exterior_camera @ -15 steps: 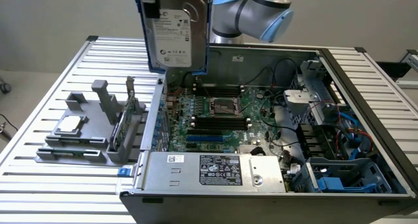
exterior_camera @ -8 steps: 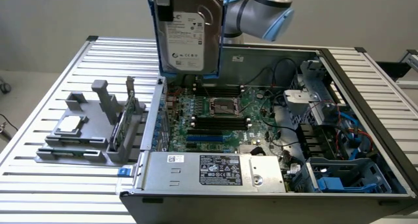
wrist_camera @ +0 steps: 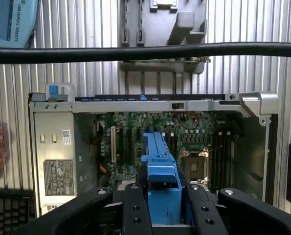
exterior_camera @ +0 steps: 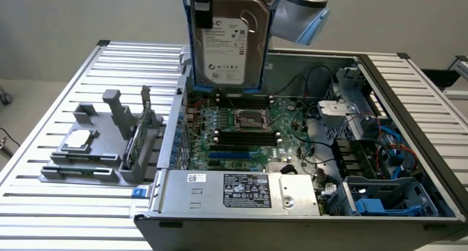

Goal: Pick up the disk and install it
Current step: 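Pick up the disk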

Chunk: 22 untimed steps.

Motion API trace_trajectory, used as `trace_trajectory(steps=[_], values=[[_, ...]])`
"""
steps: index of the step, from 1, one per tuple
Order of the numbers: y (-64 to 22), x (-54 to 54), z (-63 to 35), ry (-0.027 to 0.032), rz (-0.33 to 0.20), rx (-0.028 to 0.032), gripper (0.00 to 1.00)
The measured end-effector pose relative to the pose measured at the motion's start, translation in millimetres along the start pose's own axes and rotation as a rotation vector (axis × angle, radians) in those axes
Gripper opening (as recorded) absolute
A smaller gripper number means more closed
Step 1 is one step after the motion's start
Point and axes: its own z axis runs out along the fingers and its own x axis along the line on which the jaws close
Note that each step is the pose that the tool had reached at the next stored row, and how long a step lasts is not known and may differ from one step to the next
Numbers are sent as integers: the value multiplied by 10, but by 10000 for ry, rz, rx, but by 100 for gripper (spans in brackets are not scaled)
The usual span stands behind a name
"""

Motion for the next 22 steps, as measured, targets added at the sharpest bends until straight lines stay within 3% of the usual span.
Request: trace_trajectory(steps=[22], values=[[-667,424,-23,-50,-1,-2,33]])
